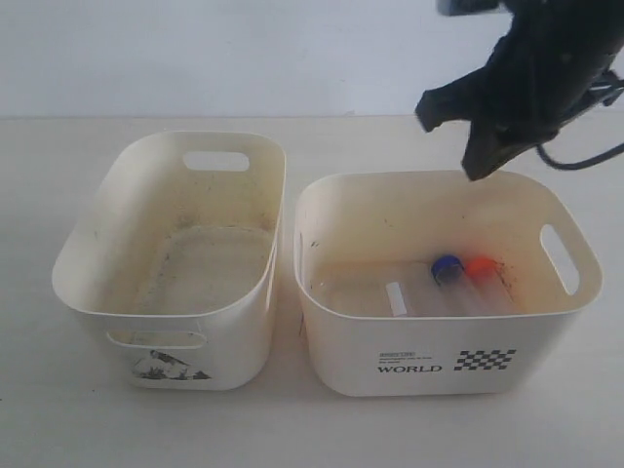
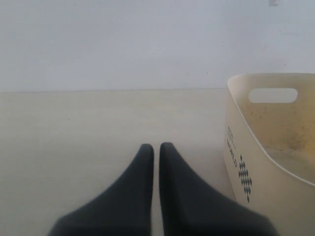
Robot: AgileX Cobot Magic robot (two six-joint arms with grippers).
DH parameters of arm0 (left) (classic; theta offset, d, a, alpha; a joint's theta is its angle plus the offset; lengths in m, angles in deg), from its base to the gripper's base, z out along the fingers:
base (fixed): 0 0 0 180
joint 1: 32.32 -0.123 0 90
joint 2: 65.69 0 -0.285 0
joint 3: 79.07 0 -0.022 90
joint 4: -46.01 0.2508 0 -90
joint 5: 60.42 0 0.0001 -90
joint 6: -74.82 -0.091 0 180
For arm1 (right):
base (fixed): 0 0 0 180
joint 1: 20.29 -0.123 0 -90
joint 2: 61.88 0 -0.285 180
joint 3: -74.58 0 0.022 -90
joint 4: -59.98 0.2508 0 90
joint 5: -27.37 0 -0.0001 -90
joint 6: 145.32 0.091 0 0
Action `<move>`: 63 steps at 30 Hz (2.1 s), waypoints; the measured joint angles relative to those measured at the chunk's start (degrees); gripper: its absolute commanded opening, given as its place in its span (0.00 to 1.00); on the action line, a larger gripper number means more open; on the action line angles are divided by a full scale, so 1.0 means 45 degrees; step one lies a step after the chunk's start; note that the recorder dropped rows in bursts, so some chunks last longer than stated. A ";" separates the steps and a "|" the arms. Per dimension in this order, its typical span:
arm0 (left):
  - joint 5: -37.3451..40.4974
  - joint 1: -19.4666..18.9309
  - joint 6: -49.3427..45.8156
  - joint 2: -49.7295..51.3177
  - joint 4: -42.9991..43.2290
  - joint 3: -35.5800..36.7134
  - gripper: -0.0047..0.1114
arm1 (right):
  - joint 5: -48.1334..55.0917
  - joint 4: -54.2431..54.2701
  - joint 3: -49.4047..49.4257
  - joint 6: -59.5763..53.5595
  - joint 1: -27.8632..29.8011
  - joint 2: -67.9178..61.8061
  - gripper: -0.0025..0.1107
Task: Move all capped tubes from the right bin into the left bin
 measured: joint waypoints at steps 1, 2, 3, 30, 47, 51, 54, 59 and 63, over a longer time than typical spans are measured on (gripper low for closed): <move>0.0000 0.0000 0.0000 0.0000 0.0000 0.0000 0.08 | 0.0097 0.0000 -0.0055 -0.0023 -0.0259 -0.0200 0.02; 0.0000 0.0000 0.0000 0.0000 0.0000 0.0000 0.08 | 0.0155 -0.0210 -0.0055 -0.0027 -0.0686 -0.0476 0.02; 0.0000 0.0000 0.0000 0.0000 0.0000 0.0000 0.08 | 0.0183 -0.0440 -0.0055 0.0015 -0.0984 -0.0647 0.02; 0.0000 0.0000 0.0000 0.0000 0.0000 0.0000 0.08 | 0.0256 -0.2255 -0.0082 0.3565 -0.2562 -0.2433 0.03; 0.0000 0.0000 0.0000 0.0000 0.0000 0.0000 0.08 | -0.1103 -0.2404 -0.0131 0.3020 -0.2562 -0.4051 0.50; 0.0000 0.0000 0.0000 0.0000 0.0000 0.0000 0.08 | -0.1374 -0.2412 -0.0131 0.3699 -0.2562 -0.4100 0.57; 0.0000 0.0000 0.0000 0.0000 0.0000 0.0000 0.08 | -0.1487 -0.2528 -0.0155 0.4318 -0.2562 -0.4128 0.57; 0.0000 0.0000 0.0000 0.0000 0.0000 0.0000 0.08 | -0.1395 -0.2585 -0.0171 0.5399 -0.2516 -0.4618 0.57; 0.0000 0.0000 0.0000 0.0000 0.0000 0.0000 0.08 | -0.1497 -0.2547 -0.0207 0.5731 -0.2513 -0.5067 0.57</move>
